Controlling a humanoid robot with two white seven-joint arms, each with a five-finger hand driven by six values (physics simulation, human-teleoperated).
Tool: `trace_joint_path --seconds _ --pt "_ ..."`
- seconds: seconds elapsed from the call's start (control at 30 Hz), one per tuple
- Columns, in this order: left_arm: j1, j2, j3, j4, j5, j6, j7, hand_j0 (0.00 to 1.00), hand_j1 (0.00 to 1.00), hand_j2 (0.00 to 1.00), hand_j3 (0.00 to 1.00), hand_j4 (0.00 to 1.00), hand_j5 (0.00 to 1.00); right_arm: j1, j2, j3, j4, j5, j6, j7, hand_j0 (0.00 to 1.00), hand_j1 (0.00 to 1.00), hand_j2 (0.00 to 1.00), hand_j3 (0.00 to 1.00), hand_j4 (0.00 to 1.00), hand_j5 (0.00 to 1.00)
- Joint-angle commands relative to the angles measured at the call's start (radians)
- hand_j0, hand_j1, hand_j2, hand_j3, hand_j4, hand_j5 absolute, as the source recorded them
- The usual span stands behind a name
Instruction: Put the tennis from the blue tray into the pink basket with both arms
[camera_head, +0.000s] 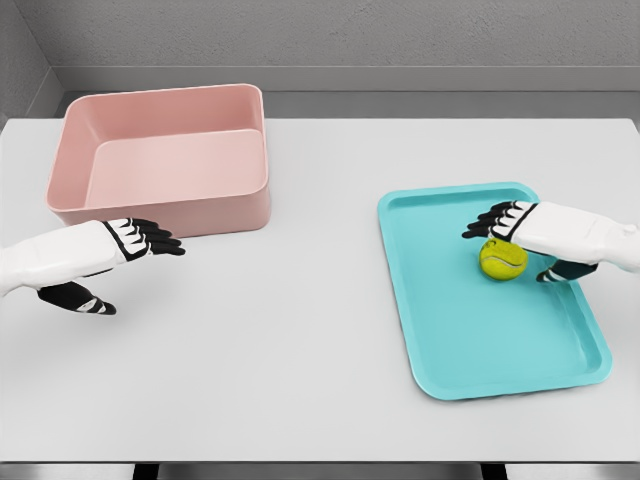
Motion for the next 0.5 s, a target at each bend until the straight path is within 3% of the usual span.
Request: trace_joint_path --seconds 0.0,0.47 --pt "0.0 0.002 0.001 0.0 0.006 0.001 0.0 1.0 1.0 1.0 1.0 1.0 1.0 0.0 0.004 0.0 0.002 -0.004 0.002 0.001 1.0 1.0 1.0 1.0 1.0 1.0" --pt "0.006 -0.001 0.001 0.0 0.006 0.001 -0.001 1.0 1.0 1.0 1.0 1.0 1.0 -0.029 0.076 0.013 0.086 0.031 0.002 0.033 1.0 1.0 1.0 1.0 1.0 1.0"
